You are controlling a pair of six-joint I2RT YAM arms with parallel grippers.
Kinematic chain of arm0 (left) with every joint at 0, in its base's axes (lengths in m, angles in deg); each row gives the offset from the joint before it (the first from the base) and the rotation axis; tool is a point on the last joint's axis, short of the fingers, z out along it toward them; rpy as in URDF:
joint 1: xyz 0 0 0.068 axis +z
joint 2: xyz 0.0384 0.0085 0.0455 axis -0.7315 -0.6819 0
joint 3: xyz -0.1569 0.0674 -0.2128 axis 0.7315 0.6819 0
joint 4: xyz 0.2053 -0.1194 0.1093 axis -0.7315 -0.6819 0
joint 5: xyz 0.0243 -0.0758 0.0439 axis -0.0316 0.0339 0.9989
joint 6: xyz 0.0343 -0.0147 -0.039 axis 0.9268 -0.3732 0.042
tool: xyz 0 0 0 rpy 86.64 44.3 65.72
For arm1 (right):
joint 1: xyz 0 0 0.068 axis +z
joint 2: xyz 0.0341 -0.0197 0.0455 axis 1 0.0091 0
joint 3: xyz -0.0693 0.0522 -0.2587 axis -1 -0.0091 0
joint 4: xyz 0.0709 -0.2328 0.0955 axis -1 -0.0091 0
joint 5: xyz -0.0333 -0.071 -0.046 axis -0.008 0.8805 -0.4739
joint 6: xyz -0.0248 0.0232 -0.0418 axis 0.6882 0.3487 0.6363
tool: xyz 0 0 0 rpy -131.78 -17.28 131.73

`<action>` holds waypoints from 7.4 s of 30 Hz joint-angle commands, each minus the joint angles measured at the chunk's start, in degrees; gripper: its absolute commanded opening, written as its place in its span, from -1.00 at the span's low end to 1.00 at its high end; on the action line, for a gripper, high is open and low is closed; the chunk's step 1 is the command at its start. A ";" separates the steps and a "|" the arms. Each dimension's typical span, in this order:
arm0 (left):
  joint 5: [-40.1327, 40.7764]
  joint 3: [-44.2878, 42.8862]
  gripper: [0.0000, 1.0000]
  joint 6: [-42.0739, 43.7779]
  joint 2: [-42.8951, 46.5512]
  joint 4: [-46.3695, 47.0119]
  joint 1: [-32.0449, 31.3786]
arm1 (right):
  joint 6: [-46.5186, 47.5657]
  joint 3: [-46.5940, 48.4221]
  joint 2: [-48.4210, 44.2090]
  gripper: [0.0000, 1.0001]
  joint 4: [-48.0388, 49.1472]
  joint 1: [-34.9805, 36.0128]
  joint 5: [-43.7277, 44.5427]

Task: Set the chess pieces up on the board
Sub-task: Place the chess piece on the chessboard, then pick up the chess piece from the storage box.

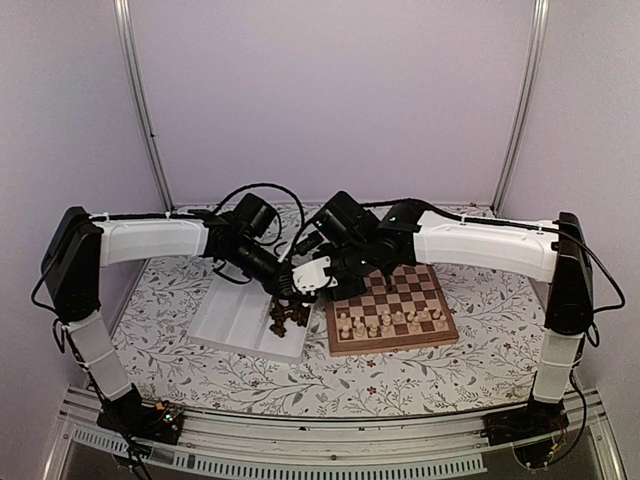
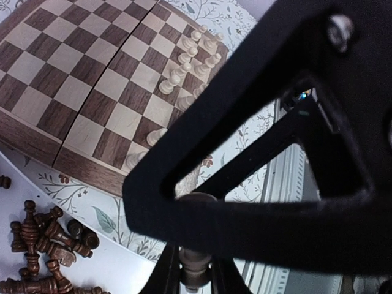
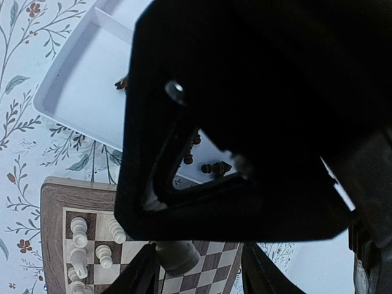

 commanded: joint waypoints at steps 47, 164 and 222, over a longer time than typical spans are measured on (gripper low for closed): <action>26.95 11.27 -0.20 3.79 13.46 50.25 -18.85 | -26.72 -16.53 -18.41 -0.83 5.06 -25.91 -71.60; 66.95 -16.20 -0.28 -2.75 0.56 -8.04 -17.76 | -29.16 -19.38 -30.59 0.97 10.84 -49.94 -41.62; 40.84 14.91 -0.37 -19.84 -0.57 3.65 3.21 | -24.53 -25.21 -22.79 0.76 5.42 -49.96 -51.47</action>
